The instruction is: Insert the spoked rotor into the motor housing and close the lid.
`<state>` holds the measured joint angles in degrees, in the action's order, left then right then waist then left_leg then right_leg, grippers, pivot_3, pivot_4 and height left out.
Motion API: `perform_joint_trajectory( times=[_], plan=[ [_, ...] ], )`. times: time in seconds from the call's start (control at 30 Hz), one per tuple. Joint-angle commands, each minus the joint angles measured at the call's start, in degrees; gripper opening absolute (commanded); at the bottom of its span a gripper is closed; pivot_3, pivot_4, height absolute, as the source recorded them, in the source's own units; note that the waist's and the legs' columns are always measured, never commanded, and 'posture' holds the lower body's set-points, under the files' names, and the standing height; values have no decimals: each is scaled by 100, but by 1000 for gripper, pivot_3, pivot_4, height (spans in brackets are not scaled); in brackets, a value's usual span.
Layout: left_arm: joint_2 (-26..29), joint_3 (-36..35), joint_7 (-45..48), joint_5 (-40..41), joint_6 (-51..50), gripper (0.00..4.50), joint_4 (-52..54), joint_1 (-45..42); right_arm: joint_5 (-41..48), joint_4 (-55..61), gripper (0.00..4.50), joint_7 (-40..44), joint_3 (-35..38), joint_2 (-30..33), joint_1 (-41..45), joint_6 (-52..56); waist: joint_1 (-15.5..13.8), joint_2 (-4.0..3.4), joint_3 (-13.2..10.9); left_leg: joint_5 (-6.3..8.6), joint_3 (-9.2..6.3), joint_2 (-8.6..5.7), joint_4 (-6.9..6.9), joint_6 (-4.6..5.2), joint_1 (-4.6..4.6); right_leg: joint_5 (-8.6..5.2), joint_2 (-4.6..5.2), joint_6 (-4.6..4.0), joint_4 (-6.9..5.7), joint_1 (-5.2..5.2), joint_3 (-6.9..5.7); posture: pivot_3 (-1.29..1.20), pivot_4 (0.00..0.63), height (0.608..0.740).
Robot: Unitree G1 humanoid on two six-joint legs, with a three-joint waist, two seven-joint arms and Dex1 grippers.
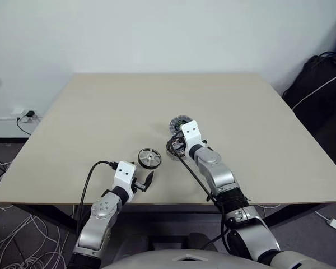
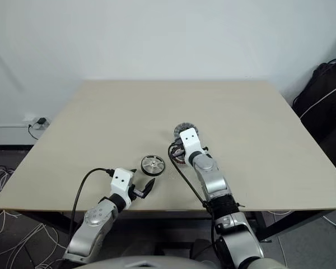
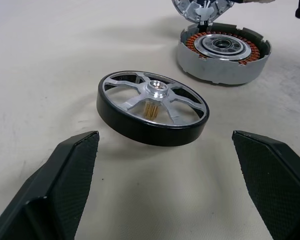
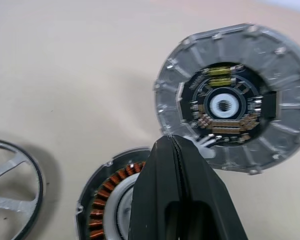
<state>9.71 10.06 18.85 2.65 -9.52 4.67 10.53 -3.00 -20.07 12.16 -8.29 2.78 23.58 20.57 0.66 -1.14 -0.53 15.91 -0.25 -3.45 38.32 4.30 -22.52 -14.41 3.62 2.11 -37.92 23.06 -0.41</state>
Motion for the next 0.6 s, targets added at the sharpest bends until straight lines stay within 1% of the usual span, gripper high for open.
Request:
perform_joint_trajectory(
  times=[0.03, 0.3, 0.6],
  plan=[
    [3, -1, 10, 7, 80, 4500, 257, -78, -39, -117, 6, -42, 0, -14, 175, -32, 0, 0, 0, 0, 0, 0, -2, -1, 0, 0, 0, 0, 0, 2, 0, 0, 0, 740],
    [-13, -27, -25, 16, 93, 4500, 281, -40, -201, -843, 6, -254, 79, 212, 121, 51, -2, 5, 10, -3, 0, 0, -9, -5, 1, -1, 0, -2, 1, 3, 1, 0, 0, 740],
    [-14, 3, 6, 7, 94, 4500, 241, -90, 68, 121, 6, -32, 67, 43, 150, -72, 4, 3, 9, -5, 0, 1, -13, -6, 18, 0, -1, -7, -1, -10, 2, 0, 0, 740]
  ],
)
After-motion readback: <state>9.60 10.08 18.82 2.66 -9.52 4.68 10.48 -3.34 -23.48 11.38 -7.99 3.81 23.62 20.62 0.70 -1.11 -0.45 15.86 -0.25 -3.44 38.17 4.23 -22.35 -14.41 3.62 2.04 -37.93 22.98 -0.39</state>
